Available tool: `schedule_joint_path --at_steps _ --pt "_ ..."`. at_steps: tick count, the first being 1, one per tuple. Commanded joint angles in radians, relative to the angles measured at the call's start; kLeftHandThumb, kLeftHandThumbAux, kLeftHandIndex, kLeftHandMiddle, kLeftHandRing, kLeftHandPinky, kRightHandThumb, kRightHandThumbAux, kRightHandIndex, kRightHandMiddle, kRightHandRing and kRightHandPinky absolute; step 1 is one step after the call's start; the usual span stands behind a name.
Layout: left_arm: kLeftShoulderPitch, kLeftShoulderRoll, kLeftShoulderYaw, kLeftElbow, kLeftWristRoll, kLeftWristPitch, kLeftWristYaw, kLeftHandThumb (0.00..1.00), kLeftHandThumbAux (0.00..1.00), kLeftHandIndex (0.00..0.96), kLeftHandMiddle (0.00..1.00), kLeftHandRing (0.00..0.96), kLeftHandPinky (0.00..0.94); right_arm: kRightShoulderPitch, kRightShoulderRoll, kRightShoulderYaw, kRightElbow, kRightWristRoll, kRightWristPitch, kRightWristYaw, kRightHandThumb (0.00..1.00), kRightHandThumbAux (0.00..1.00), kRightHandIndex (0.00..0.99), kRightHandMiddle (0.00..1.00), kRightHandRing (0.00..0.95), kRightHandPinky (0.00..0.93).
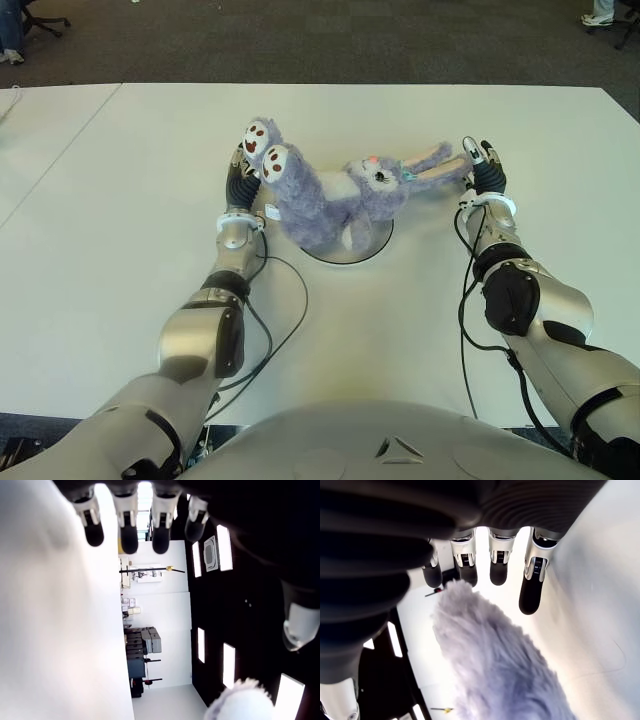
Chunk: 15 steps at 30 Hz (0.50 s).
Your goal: Put the doll into the plate.
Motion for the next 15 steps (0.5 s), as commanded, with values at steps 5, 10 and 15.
schedule_joint_path --at_steps 5,10,15 --pt "0.211 -0.035 -0.007 0.143 0.012 0.155 -0.007 0.0 0.505 0.062 0.131 0.111 0.081 0.082 0.055 0.017 0.032 -0.01 0.039 -0.025 0.0 0.653 0.003 0.017 0.0 0.0" --pt "0.211 -0.033 -0.012 0.143 0.015 0.155 -0.004 0.0 0.502 0.059 0.132 0.112 0.082 0.088 0.064 0.016 0.032 -0.004 0.036 -0.023 0.0 0.652 0.001 0.017 0.0 0.0" --pt "0.21 -0.032 -0.011 0.143 0.014 0.16 -0.001 0.0 0.503 0.058 0.126 0.108 0.083 0.096 0.084 0.014 0.031 0.001 0.029 -0.024 0.0 0.651 0.002 0.019 0.0 0.0"
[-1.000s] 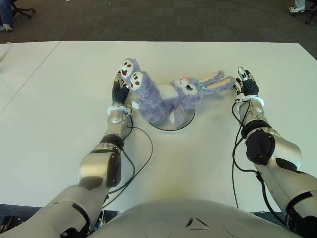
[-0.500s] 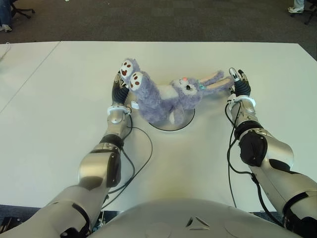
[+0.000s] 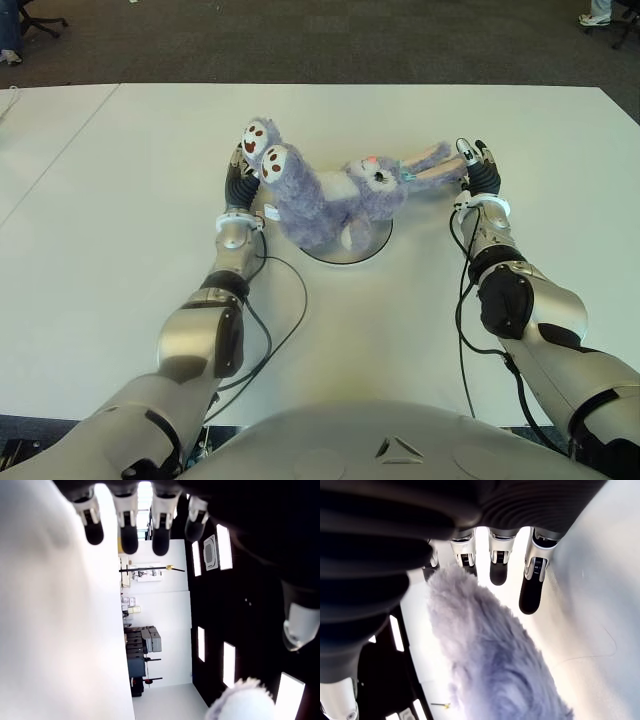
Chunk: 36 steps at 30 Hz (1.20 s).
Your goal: Put the doll into the plate.
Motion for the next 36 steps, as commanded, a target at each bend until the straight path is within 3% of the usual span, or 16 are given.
schedule_joint_path --at_steps 1,20,36 --pt "0.21 -0.037 -0.005 0.143 0.012 0.16 -0.002 0.0 0.503 0.057 0.125 0.107 0.086 0.085 0.068 -0.003 0.048 0.005 0.043 -0.014 0.0 0.652 0.003 0.02 0.0 0.0" --pt "0.208 -0.039 0.009 0.142 -0.005 0.156 -0.021 0.0 0.524 0.063 0.125 0.112 0.097 0.127 0.149 -0.024 0.044 0.034 0.0 0.008 0.0 0.65 0.0 0.023 0.002 0.0" --pt "0.212 -0.042 0.015 0.14 -0.009 0.142 -0.022 0.0 0.528 0.072 0.136 0.121 0.11 0.183 0.2 0.02 0.046 -0.005 -0.063 0.011 0.0 0.607 0.0 0.027 0.008 0.009"
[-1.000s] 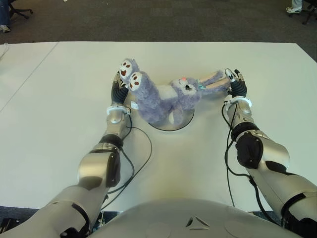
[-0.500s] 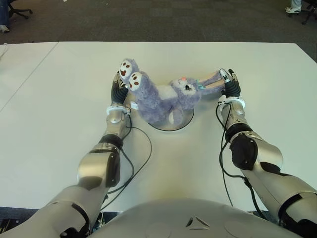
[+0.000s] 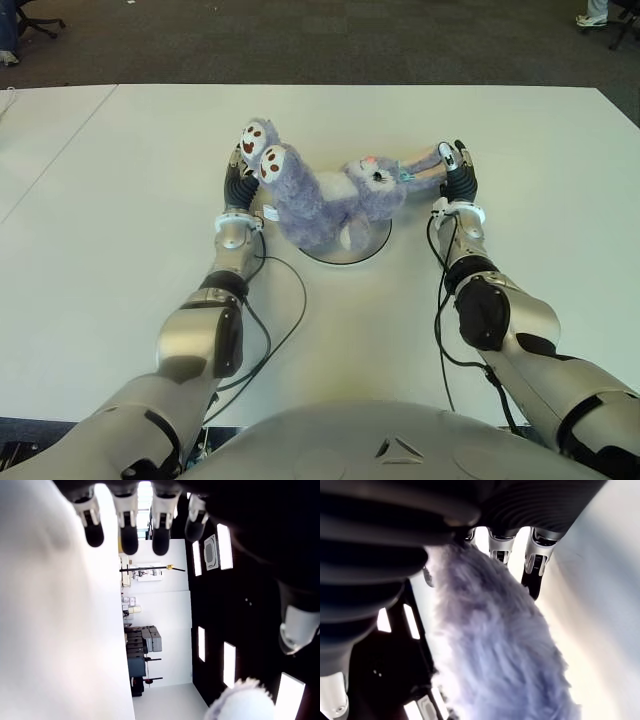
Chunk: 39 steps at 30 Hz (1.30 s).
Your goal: Put the doll into the plate.
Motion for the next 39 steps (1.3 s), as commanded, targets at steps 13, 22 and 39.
schedule_joint_path --at_steps 13,22,39 --pt "0.209 -0.048 0.017 0.14 -0.013 0.144 -0.027 0.0 0.508 0.053 0.111 0.105 0.099 0.187 0.103 0.102 0.077 -0.09 0.014 -0.032 0.0 0.615 0.0 0.022 0.015 0.024" --pt "0.209 -0.046 0.024 0.139 -0.02 0.139 -0.037 0.0 0.511 0.062 0.119 0.111 0.107 0.214 0.092 0.248 0.078 -0.245 -0.012 -0.182 0.0 0.614 0.008 0.045 0.03 0.016" --pt "0.213 -0.041 0.01 0.14 -0.008 0.141 -0.029 0.0 0.514 0.053 0.117 0.107 0.097 0.282 0.109 0.352 0.084 -0.343 0.009 -0.325 0.0 0.737 0.017 0.035 0.028 0.033"
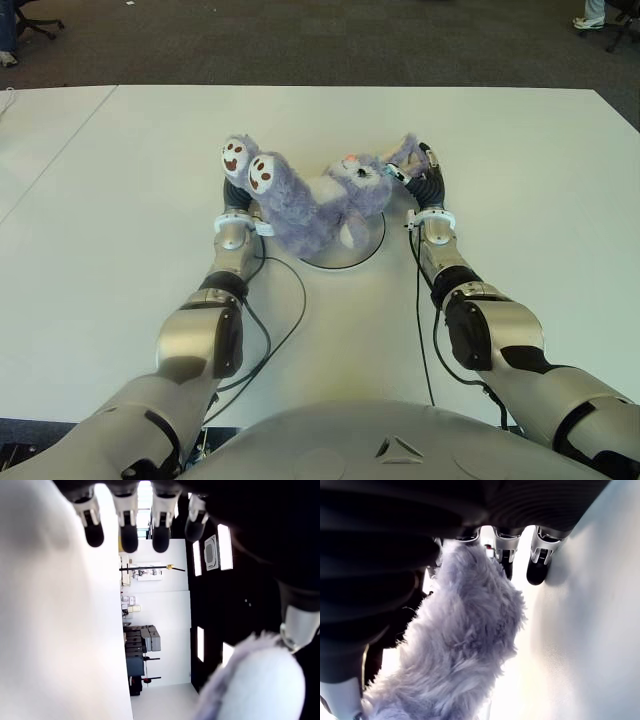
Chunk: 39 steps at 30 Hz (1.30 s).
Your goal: Put the doll into the plate.
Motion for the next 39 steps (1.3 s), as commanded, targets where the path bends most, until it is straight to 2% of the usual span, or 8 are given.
schedule_joint_path --at_steps 1,8,15,20,31,34,39 --pt "0.21 -0.042 0.002 0.14 0.001 0.14 -0.018 0.0 0.513 0.053 0.118 0.107 0.097 0.212 0.066 0.048 0.107 -0.044 0.101 -0.04 0.0 0.739 0.016 0.033 0.026 0.031" --pt "0.215 -0.042 -0.005 0.139 0.007 0.135 -0.013 0.0 0.507 0.058 0.125 0.111 0.1 0.218 0.063 0.103 0.111 -0.089 0.154 -0.102 0.0 0.751 0.009 0.015 0.007 0.021" --pt "0.221 -0.038 -0.016 0.139 0.015 0.128 -0.003 0.0 0.508 0.066 0.137 0.119 0.101 0.239 0.061 0.115 0.118 -0.095 0.174 -0.13 0.0 0.778 0.01 0.016 0.007 0.029" --pt "0.223 -0.037 -0.018 0.139 0.015 0.127 -0.002 0.0 0.513 0.069 0.133 0.117 0.096 0.244 0.067 0.103 0.113 -0.076 0.137 -0.111 0.0 0.802 0.019 0.028 0.026 0.064" --pt "0.227 -0.035 -0.022 0.138 0.021 0.124 0.003 0.0 0.515 0.068 0.139 0.118 0.103 0.259 0.075 0.072 0.108 -0.043 0.082 -0.08 0.0 0.826 0.031 0.052 0.047 0.07" --pt "0.226 -0.036 -0.019 0.138 0.02 0.125 0.003 0.0 0.522 0.074 0.146 0.124 0.113 0.259 0.077 0.059 0.109 -0.028 0.078 -0.058 0.0 0.827 0.03 0.05 0.047 0.07" --pt "0.225 -0.035 -0.018 0.138 0.019 0.128 0.003 0.0 0.515 0.071 0.144 0.127 0.099 0.259 0.085 0.002 0.107 0.034 0.063 0.031 0.0 0.82 0.027 0.044 0.044 0.069"
